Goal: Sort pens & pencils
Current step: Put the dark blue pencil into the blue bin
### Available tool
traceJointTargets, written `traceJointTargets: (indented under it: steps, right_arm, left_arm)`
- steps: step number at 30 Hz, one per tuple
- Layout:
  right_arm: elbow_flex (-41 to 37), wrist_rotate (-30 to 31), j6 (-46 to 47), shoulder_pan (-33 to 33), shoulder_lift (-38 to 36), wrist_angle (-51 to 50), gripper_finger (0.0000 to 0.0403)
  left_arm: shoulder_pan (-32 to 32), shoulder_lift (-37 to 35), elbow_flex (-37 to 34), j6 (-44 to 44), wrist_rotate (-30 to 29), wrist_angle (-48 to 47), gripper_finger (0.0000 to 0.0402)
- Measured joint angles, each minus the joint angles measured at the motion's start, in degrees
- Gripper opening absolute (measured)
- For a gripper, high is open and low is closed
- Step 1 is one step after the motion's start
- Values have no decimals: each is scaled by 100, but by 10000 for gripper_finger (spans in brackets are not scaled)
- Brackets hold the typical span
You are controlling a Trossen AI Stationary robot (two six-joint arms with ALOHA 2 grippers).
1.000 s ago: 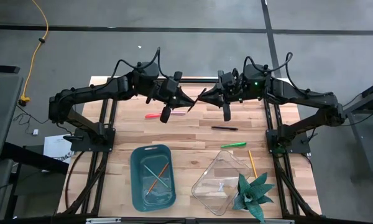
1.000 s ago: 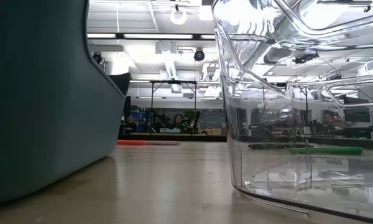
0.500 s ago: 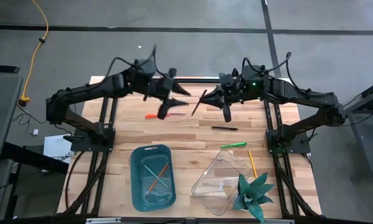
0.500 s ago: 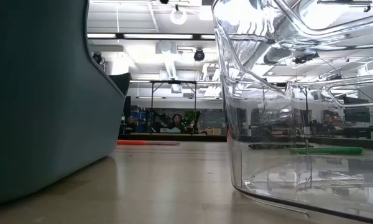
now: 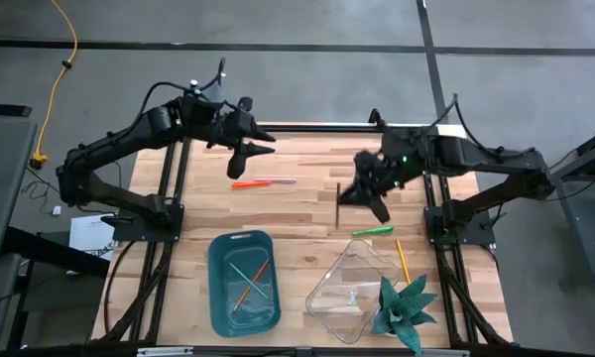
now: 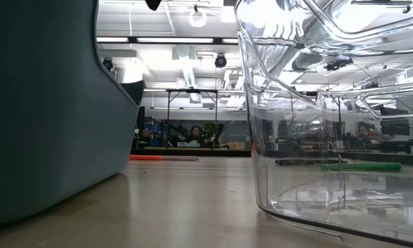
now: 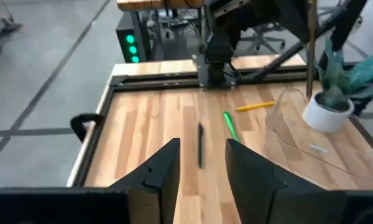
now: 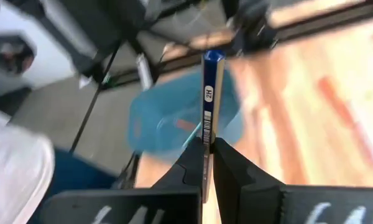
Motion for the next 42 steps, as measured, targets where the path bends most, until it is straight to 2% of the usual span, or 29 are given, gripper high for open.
traceJointTargets:
  steps: [7, 13, 20, 27, 36, 42]
  right_arm:
    - [-1, -28, 96, 617, 22, -669, 0]
    - [-1, -76, 186, 1057, 105, -943, 0]
    - [-1, 63, 262, 1535, 756, -891, 0]
    - [-1, 170, 276, 1943, 1483, -866, 0]
    - [-4, 273, -82, 2341, 2080, -1547, 0]
    - [-6, 302, -164, 2430, 2159, -1619, 0]
  left_arm:
    - [-490, -105, -2, -156, -766, -231, 95]
    - [-1294, -135, -2, -367, -1581, -530, 87]
    - [-2526, -184, -2, -700, -2390, -621, 83]
    - [-3699, -543, -2, -1463, -3391, -1147, 79]
    - [-5149, -1059, 0, -2665, -5242, -1841, 65]
    - [-5597, -1077, 0, -2982, -5711, -1959, 62]
